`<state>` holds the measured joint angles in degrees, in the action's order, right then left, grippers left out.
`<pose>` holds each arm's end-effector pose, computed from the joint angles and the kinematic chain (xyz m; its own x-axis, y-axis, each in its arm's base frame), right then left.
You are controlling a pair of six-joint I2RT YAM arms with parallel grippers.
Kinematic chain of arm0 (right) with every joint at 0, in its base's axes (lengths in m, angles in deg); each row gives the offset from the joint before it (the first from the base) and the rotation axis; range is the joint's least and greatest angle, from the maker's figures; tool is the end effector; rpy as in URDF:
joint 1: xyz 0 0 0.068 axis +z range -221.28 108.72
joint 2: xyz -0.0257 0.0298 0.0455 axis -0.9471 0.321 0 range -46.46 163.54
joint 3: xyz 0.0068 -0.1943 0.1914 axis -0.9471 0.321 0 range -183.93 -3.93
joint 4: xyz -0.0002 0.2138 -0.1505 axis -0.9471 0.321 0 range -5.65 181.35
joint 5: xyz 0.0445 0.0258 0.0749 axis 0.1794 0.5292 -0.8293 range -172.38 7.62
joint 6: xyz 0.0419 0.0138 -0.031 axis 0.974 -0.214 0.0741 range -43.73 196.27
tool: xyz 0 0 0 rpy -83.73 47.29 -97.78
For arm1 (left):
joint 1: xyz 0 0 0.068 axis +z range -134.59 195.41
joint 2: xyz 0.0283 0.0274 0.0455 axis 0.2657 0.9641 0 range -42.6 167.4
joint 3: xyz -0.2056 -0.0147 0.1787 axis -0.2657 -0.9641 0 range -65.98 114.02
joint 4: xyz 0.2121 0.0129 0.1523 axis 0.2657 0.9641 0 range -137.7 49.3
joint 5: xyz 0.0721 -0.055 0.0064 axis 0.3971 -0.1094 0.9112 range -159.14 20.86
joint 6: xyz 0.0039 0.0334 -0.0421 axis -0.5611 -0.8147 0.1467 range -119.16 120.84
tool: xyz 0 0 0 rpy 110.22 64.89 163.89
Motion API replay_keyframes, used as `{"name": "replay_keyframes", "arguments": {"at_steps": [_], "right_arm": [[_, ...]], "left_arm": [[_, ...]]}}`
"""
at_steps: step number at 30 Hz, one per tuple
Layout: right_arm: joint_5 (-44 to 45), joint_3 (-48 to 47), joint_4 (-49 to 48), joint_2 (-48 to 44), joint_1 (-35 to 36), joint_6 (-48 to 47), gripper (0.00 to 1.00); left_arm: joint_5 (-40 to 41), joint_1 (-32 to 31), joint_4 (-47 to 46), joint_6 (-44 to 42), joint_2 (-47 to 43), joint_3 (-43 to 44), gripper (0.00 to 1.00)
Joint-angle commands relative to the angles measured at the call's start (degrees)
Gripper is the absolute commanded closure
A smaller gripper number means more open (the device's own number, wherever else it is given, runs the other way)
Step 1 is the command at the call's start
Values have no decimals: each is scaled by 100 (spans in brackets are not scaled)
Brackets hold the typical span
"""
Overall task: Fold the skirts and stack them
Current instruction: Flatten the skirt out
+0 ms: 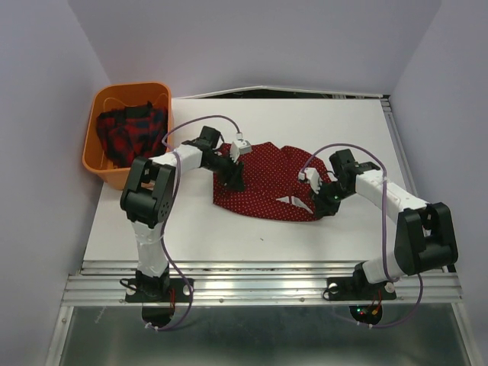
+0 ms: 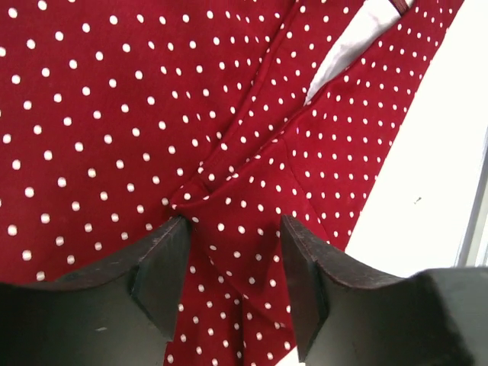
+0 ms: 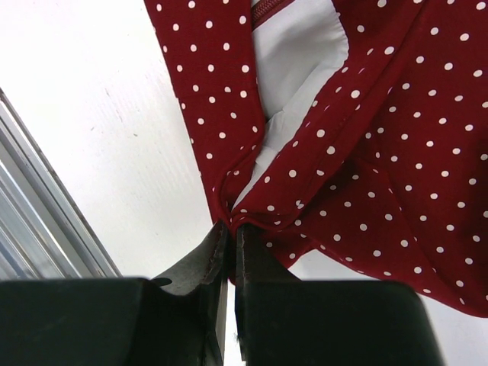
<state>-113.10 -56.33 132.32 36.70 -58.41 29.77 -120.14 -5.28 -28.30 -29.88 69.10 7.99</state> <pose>0.2399 0.0734 0.1993 -0.4485 -0.7422 -0.4980 -0.8924 0.4031 0.2029 0.3649 -0.1673 0.1754 -0.3604 0.4797 -0.8000 0.9317 0.2265 -0.2839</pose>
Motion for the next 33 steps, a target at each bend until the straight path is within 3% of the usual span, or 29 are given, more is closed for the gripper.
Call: {"name": "replay_keyframes", "arguments": {"at_steps": [1,3,4,7,11,15,18,21,22,23,27,33], "right_arm": [[92,63,-191,-168,23,115,97],[127,28,-217,-168,23,229,97],[171,11,-235,-159,23,273,97],[233,-129,-270,-159,-117,545,99],[356,-524,-358,-116,-477,1115,99],[645,-1061,-349,-63,-873,1880,99],[682,-1106,-183,-211,-926,1532,99],[401,-948,72,-422,-926,1224,50],[322,-921,125,-458,-926,1170,37],[199,-886,186,-484,-926,1126,34],[101,-929,125,-423,-926,1108,31],[-609,-1053,239,78,-926,880,38]], "left_arm": [[-147,-84,-199,425,168,354,49],[-164,-85,-156,453,194,425,67],[-173,-76,-121,435,159,451,81],[-147,-50,-77,383,-191,364,100],[-15,187,-321,584,-1008,135,100],[327,512,-533,516,-2394,-207,100],[337,513,-463,129,-3273,-690,100],[109,487,-218,-179,-3786,-1139,100],[91,478,-61,-337,-3848,-1314,100],[91,417,115,-538,-3962,-1429,100],[257,381,117,-593,-4147,-2061,100],[661,434,-129,-479,-4174,-2581,100]]}}
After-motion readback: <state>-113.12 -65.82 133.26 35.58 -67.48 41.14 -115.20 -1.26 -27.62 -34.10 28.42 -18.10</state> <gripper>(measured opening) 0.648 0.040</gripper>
